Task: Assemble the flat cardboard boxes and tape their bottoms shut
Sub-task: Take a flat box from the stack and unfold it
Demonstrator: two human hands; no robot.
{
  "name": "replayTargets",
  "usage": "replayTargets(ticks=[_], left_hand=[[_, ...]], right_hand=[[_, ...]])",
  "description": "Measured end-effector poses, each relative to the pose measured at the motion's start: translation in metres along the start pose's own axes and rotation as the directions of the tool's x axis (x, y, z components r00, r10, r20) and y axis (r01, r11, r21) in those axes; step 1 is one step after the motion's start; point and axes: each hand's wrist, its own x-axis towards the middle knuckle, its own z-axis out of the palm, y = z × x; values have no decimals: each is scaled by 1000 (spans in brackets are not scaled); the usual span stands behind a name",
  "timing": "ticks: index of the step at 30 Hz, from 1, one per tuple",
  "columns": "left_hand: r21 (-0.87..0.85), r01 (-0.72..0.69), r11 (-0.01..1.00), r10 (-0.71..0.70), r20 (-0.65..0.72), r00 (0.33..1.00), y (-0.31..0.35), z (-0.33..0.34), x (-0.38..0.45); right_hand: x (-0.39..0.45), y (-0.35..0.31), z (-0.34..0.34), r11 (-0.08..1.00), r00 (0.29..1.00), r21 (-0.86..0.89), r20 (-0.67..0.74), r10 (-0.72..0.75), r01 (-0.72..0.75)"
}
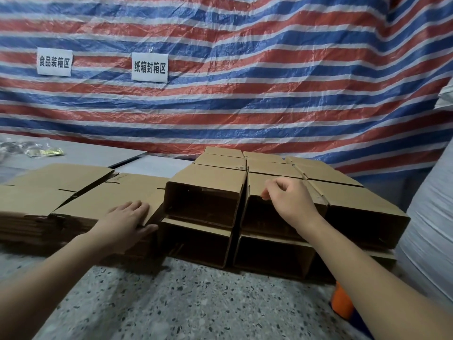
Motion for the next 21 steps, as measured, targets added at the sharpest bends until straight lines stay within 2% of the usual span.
replayTargets(ticks=[3,6,10,14,17,21], left_hand=[[-150,-41,988,21,-133,991,0,-12,-3],[-290,-77,954,-23,-327,945,0,-33,-6],[-248,-41,968,-118,-591,798,0,-78,-6],[-212,-158,964,-72,-785,615,14,-138,-9],[-125,-247,961,15,-868,497,32,-185,-18],[-143,-387,911,37,-906,421,64,-229,-34]], right_hand=[[-2,-1,-1,1000,1000,8,4,2,-2],[-1,-4,-1,1000,1000,18,-4,12,-12],[2,-11,-3,999,1000,28,-2,21,-21],[10,-28,-6,999,999,27,-25,-44,44],[22,-49,-16,996,996,45,-46,-78,80],[44,-83,-43,966,992,250,-120,-33,63]])
